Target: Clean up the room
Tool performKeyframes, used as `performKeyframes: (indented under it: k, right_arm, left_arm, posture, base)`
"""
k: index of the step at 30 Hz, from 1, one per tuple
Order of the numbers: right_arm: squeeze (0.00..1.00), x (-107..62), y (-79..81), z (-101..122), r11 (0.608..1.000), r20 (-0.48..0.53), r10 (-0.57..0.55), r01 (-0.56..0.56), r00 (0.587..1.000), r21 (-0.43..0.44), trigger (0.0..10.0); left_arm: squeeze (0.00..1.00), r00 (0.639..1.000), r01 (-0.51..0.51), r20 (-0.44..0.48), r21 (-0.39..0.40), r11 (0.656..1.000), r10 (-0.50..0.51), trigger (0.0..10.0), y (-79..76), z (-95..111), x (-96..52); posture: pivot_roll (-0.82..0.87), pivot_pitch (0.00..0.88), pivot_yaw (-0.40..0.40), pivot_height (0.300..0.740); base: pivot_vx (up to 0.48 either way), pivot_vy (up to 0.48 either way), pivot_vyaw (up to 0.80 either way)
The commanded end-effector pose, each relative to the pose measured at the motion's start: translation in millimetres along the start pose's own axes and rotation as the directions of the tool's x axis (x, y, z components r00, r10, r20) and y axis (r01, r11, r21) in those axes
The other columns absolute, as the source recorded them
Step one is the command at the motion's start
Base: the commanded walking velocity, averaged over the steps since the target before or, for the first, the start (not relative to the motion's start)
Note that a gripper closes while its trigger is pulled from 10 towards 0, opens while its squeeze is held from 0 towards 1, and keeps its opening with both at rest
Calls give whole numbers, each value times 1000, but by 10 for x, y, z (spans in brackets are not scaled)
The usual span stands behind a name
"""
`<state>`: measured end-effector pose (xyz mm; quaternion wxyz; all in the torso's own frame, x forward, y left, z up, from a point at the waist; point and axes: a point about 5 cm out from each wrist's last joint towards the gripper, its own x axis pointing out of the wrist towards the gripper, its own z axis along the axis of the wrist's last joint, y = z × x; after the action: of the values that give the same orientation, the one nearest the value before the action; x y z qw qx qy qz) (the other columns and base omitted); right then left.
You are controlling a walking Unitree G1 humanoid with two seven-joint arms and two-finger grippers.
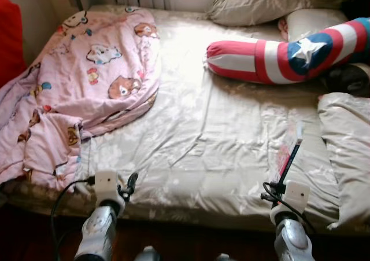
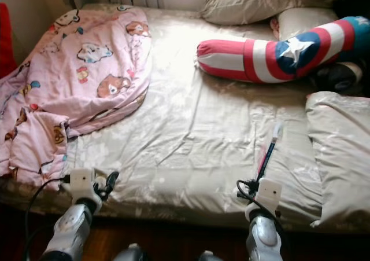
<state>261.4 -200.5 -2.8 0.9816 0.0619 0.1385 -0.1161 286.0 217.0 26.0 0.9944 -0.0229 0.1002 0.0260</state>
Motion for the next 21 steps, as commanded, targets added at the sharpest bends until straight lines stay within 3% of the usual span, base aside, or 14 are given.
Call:
performKeyframes:
  k: [1, 9, 21]
  right_arm:
    - [0, -10, -22, -3, 1000, 8, -4, 4, 1000, -3, 10000]
    - [0, -7, -38, -16, 1000, 1, -9, 9, 1000, -7, 10000]
    - [0, 24, -14, 24, 1000, 10, 5, -5, 1000, -23, 10000]
  left_arm:
    - [0, 1000, 10, -18, -5, 1000, -10, 10000, -23, -52, -22]
    - [0, 1000, 16, -17, 7, 1000, -16, 10000, -39, -66, -33]
    - [0, 1000, 5, -8, 1, 1000, -5, 10000, -34, -38, -12]
  posture:
    - [19, 127, -15, 706]
    - [24, 113, -13, 706]
    - [23, 130, -29, 706]
  base:
    - [0, 0, 0]
    - [0, 0, 0]
    - [0, -412, 0]
